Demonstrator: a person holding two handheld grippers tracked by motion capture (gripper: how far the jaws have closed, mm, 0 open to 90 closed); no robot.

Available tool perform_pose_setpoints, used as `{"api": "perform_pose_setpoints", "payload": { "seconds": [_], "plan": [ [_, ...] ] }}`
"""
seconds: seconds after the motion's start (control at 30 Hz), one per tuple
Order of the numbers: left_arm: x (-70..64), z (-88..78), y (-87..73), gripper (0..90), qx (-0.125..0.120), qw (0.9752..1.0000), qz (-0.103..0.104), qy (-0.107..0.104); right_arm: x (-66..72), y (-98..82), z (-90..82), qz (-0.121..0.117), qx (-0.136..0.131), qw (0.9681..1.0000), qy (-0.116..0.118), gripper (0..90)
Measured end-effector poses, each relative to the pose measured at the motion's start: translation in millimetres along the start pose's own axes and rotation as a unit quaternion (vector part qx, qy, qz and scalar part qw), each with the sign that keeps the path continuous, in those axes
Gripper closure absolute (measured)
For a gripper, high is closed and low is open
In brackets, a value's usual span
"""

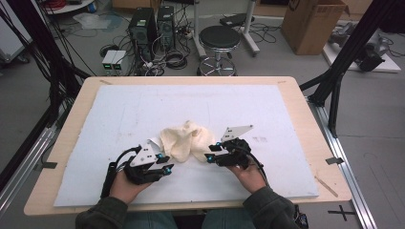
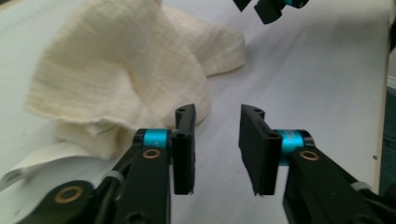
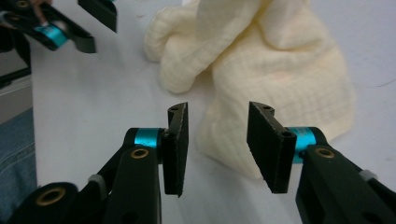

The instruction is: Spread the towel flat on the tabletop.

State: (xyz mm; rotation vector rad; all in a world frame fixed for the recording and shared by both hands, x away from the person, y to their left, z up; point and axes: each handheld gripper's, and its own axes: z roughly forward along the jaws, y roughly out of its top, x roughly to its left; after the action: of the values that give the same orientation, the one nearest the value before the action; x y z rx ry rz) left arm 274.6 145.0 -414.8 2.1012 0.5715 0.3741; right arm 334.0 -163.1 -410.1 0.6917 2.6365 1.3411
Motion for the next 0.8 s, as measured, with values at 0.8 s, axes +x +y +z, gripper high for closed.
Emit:
{"api": "perform_pose_setpoints", "payload": {
  "seconds": [0.8],
  "plan": [
    [43.6,32.0,-5.1,87.2,0.073,0.9957,-0.049,0.030,-22.7,-1.8,33.8,-0.013,0.059,0.9982,0.001,83.2]
  ]
}}
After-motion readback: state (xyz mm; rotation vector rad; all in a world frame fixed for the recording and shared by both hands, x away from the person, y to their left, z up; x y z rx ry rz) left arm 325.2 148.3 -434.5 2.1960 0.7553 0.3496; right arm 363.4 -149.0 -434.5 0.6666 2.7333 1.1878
